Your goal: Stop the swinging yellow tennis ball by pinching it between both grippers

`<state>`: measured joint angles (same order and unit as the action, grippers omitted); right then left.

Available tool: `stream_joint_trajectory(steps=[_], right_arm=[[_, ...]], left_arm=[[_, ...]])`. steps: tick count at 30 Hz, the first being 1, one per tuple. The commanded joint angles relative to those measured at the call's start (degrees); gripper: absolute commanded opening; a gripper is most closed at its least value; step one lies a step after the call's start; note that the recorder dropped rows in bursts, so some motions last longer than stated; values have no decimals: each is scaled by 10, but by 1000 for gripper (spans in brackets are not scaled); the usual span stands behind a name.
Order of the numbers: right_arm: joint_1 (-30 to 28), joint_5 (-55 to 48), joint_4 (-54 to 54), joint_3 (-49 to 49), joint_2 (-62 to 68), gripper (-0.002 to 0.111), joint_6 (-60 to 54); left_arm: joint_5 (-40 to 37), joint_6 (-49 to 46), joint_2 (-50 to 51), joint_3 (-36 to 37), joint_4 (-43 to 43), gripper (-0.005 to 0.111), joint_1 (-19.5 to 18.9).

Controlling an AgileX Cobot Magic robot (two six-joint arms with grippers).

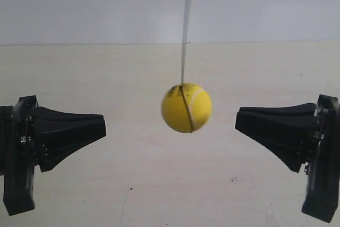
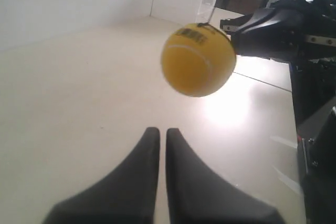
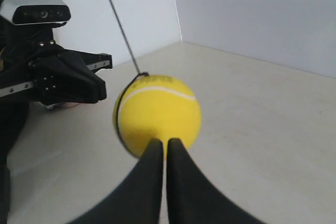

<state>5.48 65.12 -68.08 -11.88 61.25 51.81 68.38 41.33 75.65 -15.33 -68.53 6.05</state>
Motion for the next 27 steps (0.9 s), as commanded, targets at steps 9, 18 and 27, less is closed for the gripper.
stream_joint_trajectory(steps=[9, 18, 27], right_arm=[[131, -77, 93, -3, 1, 0, -84], [158, -102, 132, -3, 1, 0, -110], [158, -43, 148, -3, 109, 0, -154]], left_arm=[[16, -28, 51, -4, 15, 5, 4], [16, -54, 54, -4, 76, 5, 70], [16, -74, 54, -4, 110, 5, 139]])
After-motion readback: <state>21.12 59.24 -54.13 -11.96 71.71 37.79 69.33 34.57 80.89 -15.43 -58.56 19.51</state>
